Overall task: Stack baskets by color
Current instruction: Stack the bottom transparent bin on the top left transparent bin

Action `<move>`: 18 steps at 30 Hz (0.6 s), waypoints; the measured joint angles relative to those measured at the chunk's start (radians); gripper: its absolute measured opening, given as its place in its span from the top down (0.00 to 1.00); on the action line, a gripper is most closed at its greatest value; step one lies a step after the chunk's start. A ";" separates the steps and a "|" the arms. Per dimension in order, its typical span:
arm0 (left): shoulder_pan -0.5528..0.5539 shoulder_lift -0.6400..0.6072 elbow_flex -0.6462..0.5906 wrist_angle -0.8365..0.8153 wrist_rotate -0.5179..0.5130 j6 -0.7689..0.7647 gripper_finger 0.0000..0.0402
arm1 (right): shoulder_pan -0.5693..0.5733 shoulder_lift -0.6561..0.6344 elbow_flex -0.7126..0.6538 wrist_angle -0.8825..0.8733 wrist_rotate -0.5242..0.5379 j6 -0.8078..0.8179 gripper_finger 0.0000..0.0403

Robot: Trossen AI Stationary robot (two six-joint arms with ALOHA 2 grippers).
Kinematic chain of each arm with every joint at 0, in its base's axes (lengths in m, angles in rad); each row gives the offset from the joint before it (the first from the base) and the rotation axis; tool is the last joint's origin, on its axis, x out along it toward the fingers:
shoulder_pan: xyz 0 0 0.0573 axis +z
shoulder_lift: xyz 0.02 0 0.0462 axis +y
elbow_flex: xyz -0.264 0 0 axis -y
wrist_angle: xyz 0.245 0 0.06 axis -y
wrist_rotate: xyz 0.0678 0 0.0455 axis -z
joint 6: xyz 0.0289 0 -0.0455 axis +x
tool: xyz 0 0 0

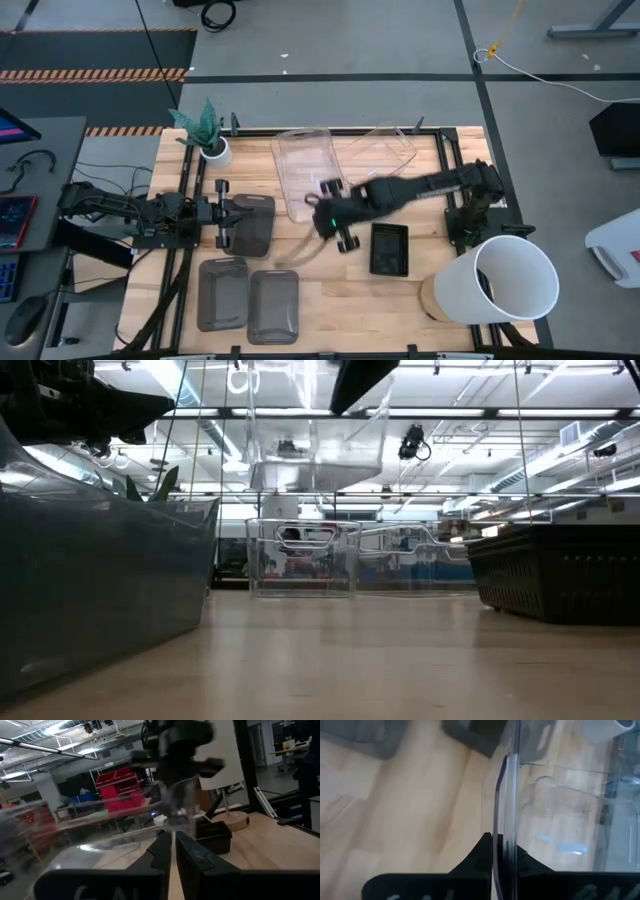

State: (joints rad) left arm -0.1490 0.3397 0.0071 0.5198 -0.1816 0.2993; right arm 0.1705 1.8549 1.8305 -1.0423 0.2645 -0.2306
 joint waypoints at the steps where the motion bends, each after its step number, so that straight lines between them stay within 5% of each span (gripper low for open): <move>1: 0.000 0.000 0.000 0.000 0.000 0.000 0.91 | -0.030 0.000 0.000 0.020 -0.023 -0.018 0.97; 10: 0.000 0.000 0.000 0.000 0.000 0.000 0.93 | -0.244 -0.001 -0.038 0.148 -0.177 -0.067 0.97; 18: 0.000 0.000 0.000 0.000 0.000 0.000 0.92 | -0.278 0.001 -0.197 0.286 -0.241 -0.068 0.97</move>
State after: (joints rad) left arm -0.1490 0.3397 0.0071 0.5198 -0.1814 0.2993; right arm -0.1079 1.8557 1.6340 -0.7562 0.0235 -0.2982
